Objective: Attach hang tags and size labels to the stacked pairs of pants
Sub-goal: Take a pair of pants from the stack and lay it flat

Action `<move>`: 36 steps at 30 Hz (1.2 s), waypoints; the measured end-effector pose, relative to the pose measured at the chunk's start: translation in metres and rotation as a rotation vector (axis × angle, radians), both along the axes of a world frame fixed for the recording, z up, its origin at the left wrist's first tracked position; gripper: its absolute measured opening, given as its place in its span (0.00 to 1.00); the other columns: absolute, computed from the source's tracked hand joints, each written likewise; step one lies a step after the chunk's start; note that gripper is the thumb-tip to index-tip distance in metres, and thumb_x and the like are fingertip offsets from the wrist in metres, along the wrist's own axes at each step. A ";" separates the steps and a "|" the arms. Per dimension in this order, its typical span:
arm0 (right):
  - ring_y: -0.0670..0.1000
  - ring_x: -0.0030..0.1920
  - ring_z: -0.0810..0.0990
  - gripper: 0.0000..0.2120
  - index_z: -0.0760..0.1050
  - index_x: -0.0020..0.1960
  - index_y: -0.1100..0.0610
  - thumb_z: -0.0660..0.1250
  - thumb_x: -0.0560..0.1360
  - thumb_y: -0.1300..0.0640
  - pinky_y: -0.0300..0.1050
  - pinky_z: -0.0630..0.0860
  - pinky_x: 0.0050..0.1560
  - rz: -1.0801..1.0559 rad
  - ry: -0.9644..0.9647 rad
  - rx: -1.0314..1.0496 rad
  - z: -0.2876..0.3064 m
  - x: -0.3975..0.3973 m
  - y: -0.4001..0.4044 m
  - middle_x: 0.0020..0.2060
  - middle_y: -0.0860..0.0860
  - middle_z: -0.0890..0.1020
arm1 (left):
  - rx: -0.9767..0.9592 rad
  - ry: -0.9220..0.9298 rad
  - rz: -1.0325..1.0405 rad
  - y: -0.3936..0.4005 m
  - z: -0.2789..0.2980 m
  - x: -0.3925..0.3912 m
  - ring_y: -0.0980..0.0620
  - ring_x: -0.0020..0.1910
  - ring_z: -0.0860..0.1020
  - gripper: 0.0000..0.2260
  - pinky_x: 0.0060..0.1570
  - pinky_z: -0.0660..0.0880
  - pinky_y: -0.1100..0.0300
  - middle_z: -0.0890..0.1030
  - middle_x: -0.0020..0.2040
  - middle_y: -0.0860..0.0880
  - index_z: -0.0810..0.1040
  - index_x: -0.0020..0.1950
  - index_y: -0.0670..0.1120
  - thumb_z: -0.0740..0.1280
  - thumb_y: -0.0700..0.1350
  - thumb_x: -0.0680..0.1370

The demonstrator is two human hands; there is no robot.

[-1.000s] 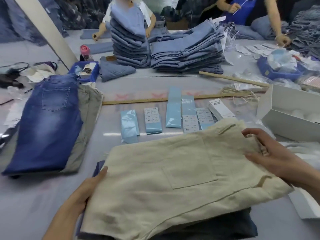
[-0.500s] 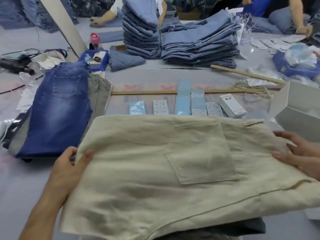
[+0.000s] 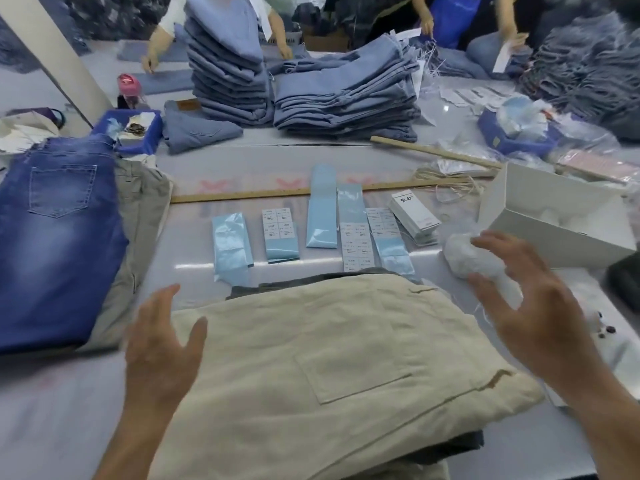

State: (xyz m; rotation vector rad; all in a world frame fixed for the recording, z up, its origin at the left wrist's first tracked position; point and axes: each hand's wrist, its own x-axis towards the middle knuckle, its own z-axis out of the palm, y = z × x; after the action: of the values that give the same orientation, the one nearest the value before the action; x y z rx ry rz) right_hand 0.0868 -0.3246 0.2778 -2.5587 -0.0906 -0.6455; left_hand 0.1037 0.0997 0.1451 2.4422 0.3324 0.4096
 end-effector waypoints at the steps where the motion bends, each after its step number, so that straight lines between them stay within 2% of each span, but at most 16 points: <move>1: 0.45 0.72 0.71 0.21 0.70 0.74 0.48 0.63 0.81 0.49 0.48 0.70 0.68 0.074 -0.027 -0.053 -0.003 -0.003 0.014 0.74 0.44 0.70 | 0.023 -0.080 -0.104 -0.035 0.015 0.006 0.42 0.76 0.65 0.29 0.75 0.62 0.44 0.68 0.77 0.42 0.66 0.78 0.47 0.64 0.57 0.78; 3: 0.47 0.81 0.53 0.29 0.55 0.82 0.46 0.56 0.83 0.42 0.50 0.55 0.78 0.240 0.218 -0.288 -0.028 -0.010 0.038 0.82 0.44 0.54 | 0.137 -0.065 -0.409 -0.108 0.025 0.005 0.47 0.83 0.51 0.32 0.79 0.51 0.47 0.51 0.84 0.48 0.54 0.83 0.54 0.54 0.64 0.81; 5: 0.41 0.79 0.35 0.31 0.35 0.78 0.38 0.47 0.82 0.35 0.48 0.37 0.80 0.275 0.625 -0.467 -0.065 -0.023 0.047 0.78 0.36 0.34 | 0.277 0.113 -0.677 -0.165 0.006 -0.013 0.48 0.82 0.37 0.32 0.79 0.41 0.43 0.32 0.82 0.55 0.38 0.82 0.60 0.44 0.67 0.80; 6: 0.38 0.78 0.31 0.30 0.33 0.76 0.35 0.46 0.82 0.33 0.45 0.33 0.79 0.274 0.716 -0.453 -0.079 -0.031 0.043 0.76 0.34 0.32 | 0.311 0.170 -0.733 -0.180 -0.006 -0.024 0.47 0.82 0.38 0.32 0.78 0.41 0.43 0.32 0.81 0.55 0.38 0.81 0.60 0.43 0.68 0.80; 7: 0.37 0.77 0.32 0.29 0.37 0.77 0.35 0.45 0.81 0.32 0.44 0.35 0.78 0.271 0.719 -0.413 -0.088 -0.037 0.039 0.78 0.34 0.36 | 0.333 0.167 -0.752 -0.186 -0.016 -0.031 0.46 0.83 0.45 0.32 0.76 0.46 0.44 0.40 0.83 0.54 0.45 0.83 0.59 0.45 0.67 0.81; 9: 0.39 0.79 0.49 0.31 0.58 0.79 0.42 0.46 0.80 0.32 0.45 0.53 0.76 0.282 0.548 -0.352 -0.093 -0.042 0.036 0.80 0.42 0.57 | 0.341 0.131 -0.721 -0.180 -0.020 -0.036 0.48 0.81 0.58 0.30 0.71 0.57 0.48 0.58 0.82 0.52 0.62 0.81 0.56 0.51 0.66 0.81; 10: 0.42 0.77 0.58 0.31 0.67 0.77 0.47 0.46 0.81 0.33 0.48 0.60 0.71 0.260 0.464 -0.316 -0.091 -0.044 0.036 0.77 0.45 0.67 | 0.334 0.121 -0.712 -0.175 -0.018 -0.035 0.50 0.79 0.60 0.29 0.69 0.60 0.49 0.62 0.81 0.52 0.65 0.80 0.56 0.51 0.65 0.81; 12: 0.46 0.74 0.65 0.31 0.74 0.72 0.51 0.45 0.83 0.35 0.50 0.63 0.67 0.229 0.308 -0.327 -0.094 -0.044 0.039 0.73 0.49 0.73 | 0.366 0.061 -0.706 -0.172 -0.020 -0.033 0.51 0.78 0.60 0.28 0.67 0.61 0.50 0.64 0.80 0.52 0.66 0.79 0.57 0.53 0.65 0.81; 18: 0.46 0.75 0.66 0.28 0.79 0.67 0.52 0.48 0.84 0.40 0.51 0.67 0.66 0.148 0.077 -0.183 -0.114 -0.066 0.044 0.71 0.51 0.77 | 0.421 -0.029 -0.732 -0.176 -0.028 -0.042 0.47 0.75 0.66 0.28 0.66 0.64 0.47 0.70 0.77 0.49 0.71 0.76 0.55 0.55 0.65 0.80; 21: 0.40 0.77 0.61 0.23 0.73 0.64 0.53 0.47 0.85 0.42 0.45 0.63 0.70 0.140 -0.001 -0.068 -0.124 -0.075 0.038 0.77 0.39 0.64 | 0.481 -0.035 -0.732 -0.189 -0.028 -0.049 0.45 0.76 0.64 0.27 0.69 0.60 0.47 0.69 0.76 0.49 0.70 0.75 0.56 0.49 0.67 0.81; 23: 0.39 0.77 0.60 0.23 0.72 0.65 0.53 0.47 0.85 0.41 0.43 0.62 0.70 0.174 0.036 -0.082 -0.121 -0.068 0.034 0.77 0.39 0.63 | 0.464 0.008 -0.744 -0.190 -0.025 -0.044 0.46 0.76 0.62 0.27 0.69 0.59 0.49 0.72 0.75 0.50 0.70 0.74 0.57 0.49 0.67 0.81; 25: 0.42 0.73 0.66 0.27 0.77 0.65 0.52 0.48 0.84 0.38 0.42 0.63 0.67 0.195 0.103 -0.071 -0.112 -0.057 0.036 0.72 0.43 0.73 | 0.400 0.038 -0.756 -0.184 -0.014 -0.036 0.48 0.74 0.67 0.28 0.66 0.64 0.51 0.77 0.72 0.51 0.76 0.72 0.58 0.55 0.67 0.77; 29: 0.51 0.59 0.82 0.28 0.83 0.61 0.52 0.50 0.82 0.37 0.47 0.80 0.55 0.156 0.116 -0.256 -0.079 -0.024 0.040 0.64 0.50 0.80 | 0.228 0.009 -0.721 -0.175 0.010 -0.009 0.52 0.62 0.80 0.23 0.56 0.69 0.55 0.81 0.65 0.54 0.82 0.64 0.58 0.63 0.65 0.73; 31: 0.53 0.65 0.78 0.25 0.79 0.67 0.53 0.56 0.80 0.40 0.51 0.74 0.63 0.073 0.168 -0.225 -0.078 -0.012 0.046 0.69 0.53 0.78 | 0.156 0.015 -0.645 -0.181 0.016 0.006 0.52 0.65 0.78 0.21 0.60 0.68 0.56 0.78 0.68 0.54 0.76 0.68 0.58 0.62 0.61 0.76; 33: 0.54 0.69 0.76 0.28 0.78 0.69 0.57 0.54 0.81 0.41 0.50 0.63 0.69 0.026 0.238 -0.235 -0.088 -0.009 0.058 0.71 0.54 0.75 | 0.183 0.036 -0.634 -0.188 0.017 0.013 0.49 0.72 0.73 0.24 0.68 0.64 0.51 0.73 0.75 0.50 0.74 0.73 0.54 0.60 0.58 0.78; 36: 0.56 0.64 0.81 0.31 0.81 0.65 0.56 0.50 0.81 0.37 0.48 0.66 0.63 0.049 0.308 -0.297 -0.098 -0.008 0.060 0.67 0.52 0.79 | 0.269 0.032 -0.712 -0.194 0.001 0.014 0.44 0.73 0.73 0.25 0.68 0.63 0.48 0.72 0.76 0.47 0.77 0.72 0.49 0.59 0.57 0.78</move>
State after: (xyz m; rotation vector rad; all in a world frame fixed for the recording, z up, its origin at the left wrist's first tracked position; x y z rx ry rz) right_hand 0.0784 -0.2644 0.1794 -2.8986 -0.1529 -0.2263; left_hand 0.1176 -0.0942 0.1458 2.6187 -0.6086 0.1012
